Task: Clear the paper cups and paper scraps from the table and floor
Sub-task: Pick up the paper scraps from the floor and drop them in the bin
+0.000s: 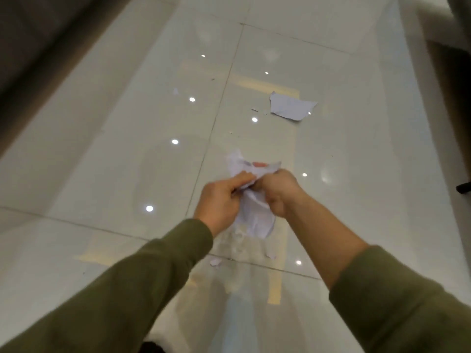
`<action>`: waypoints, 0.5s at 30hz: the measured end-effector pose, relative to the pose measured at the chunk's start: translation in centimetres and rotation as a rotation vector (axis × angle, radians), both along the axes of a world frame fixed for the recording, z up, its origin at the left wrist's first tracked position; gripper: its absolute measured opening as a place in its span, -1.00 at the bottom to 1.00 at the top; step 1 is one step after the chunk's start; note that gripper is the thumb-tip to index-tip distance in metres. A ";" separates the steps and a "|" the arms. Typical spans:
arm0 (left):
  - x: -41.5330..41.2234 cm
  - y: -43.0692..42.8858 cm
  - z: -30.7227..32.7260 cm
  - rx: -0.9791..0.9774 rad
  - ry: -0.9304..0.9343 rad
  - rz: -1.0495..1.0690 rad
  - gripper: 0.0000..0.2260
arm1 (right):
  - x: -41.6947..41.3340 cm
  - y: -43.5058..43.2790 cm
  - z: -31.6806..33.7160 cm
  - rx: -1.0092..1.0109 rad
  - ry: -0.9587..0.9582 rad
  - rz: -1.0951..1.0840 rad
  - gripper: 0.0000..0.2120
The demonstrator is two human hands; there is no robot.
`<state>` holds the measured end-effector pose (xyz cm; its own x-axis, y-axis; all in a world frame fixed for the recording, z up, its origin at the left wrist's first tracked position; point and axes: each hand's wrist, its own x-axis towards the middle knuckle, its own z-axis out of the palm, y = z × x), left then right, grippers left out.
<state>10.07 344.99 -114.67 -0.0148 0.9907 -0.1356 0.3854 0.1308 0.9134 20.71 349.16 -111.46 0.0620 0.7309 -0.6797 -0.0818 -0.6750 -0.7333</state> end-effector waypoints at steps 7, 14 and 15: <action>-3.5 2.2 10.8 0.156 0.228 0.080 -0.68 | -3.6 3.6 10.7 0.095 0.106 0.199 -0.77; -7.3 -3.1 20.9 0.231 0.386 0.319 -0.66 | -9.2 1.2 19.2 0.162 0.279 0.453 -0.67; -8.0 -4.0 22.3 0.244 0.414 0.343 -0.65 | -10.0 0.4 20.7 0.166 0.275 0.491 -0.70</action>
<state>2.12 341.01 -92.33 -0.3431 0.9217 0.1808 0.6889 0.1161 0.7155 10.67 349.59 -90.71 -0.4733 0.7277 -0.4964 0.0086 -0.5597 -0.8287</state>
